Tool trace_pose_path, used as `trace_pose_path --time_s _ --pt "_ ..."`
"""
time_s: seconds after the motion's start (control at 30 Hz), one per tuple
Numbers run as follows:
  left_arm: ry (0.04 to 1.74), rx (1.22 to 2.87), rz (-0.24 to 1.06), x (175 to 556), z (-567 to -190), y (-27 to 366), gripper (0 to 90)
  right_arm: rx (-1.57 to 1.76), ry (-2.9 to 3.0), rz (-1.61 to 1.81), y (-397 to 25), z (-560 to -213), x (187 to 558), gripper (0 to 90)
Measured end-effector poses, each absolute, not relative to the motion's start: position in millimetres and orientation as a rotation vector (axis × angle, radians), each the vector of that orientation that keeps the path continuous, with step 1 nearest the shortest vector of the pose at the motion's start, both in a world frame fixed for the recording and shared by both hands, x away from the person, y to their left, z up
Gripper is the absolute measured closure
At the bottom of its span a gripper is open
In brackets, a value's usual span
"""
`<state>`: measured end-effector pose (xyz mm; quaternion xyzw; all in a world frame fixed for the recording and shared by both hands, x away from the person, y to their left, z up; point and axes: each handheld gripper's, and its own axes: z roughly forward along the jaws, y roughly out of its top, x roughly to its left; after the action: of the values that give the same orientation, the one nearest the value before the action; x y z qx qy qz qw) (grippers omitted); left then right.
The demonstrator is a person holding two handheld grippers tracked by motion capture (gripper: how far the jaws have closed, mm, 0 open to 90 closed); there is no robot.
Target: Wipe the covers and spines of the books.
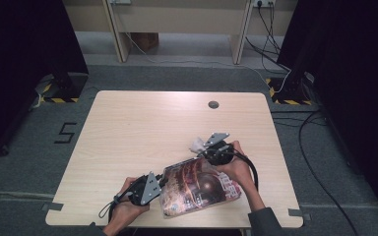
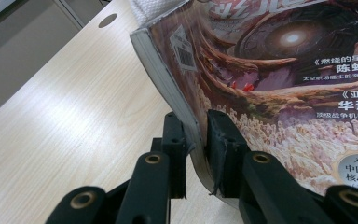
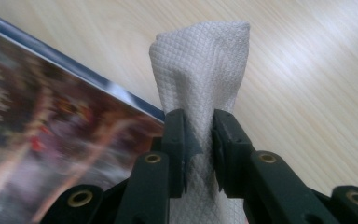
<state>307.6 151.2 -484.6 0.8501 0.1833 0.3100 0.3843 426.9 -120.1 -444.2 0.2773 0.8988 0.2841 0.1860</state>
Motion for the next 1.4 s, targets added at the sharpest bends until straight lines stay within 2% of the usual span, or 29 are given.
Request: trace_pose_path --time_s 0.6,1.03,1.4 --pt "0.461 2.157 0.789 307 -483 151 77.6 1.003 2.490 0.682 -177 -474 471 76.3" --pt "0.462 2.158 0.789 307 -483 151 77.4 0.903 2.516 0.681 -161 -466 463 77.0" --pt "0.461 2.157 0.787 308 -483 151 77.1 1.001 2.458 0.615 -174 -476 469 76.9"
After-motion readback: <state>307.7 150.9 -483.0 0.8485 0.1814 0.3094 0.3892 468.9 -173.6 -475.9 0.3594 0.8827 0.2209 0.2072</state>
